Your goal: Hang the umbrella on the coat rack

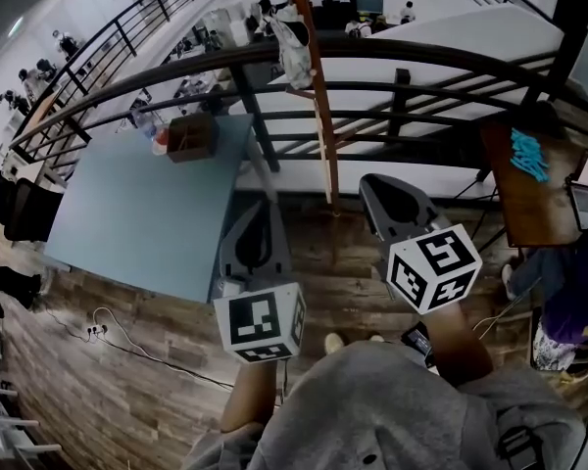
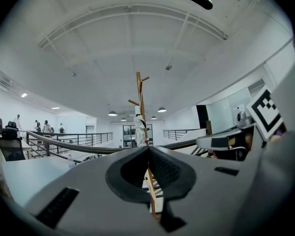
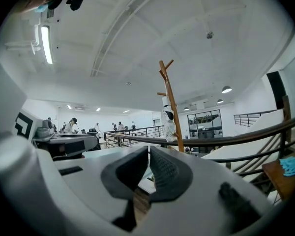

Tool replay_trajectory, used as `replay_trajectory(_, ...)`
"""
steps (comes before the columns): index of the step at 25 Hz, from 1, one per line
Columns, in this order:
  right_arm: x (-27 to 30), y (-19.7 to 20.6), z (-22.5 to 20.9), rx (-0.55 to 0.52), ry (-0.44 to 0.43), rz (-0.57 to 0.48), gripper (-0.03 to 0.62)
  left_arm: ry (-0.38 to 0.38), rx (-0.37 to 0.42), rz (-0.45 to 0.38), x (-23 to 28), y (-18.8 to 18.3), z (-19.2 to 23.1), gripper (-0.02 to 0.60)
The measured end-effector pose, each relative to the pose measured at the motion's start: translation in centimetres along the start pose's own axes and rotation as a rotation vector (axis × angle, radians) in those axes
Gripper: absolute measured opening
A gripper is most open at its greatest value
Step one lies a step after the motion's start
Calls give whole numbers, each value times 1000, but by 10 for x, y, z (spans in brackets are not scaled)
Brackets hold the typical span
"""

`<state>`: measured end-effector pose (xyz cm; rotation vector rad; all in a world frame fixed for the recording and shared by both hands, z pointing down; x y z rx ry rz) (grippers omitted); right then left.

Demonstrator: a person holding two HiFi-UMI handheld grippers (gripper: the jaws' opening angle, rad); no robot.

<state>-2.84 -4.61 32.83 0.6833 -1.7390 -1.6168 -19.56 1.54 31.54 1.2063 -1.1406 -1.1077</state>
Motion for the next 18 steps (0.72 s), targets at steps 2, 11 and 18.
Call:
replay_trajectory(2, -6, 0, 0, 2, -2, -5, 26, 17, -1, 0, -2, 1, -8, 15)
replay_trajectory(11, -10, -1, 2, 3, -12, -16, 26, 47, -4, 7, -2, 6, -21, 15)
replay_trajectory(18, 1, -1, 3, 5, -20, -12, 26, 44, -15, 13, 3, 9, -15, 15)
Point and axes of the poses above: the fingertips, and each gripper's own axes: x forward along the fingers, z to its left, y out of its underside, the point moved 5 cm from there along -x, backward along the fingers, and after that the axes turned 4 degrees about -x, right-handed, at the moved point
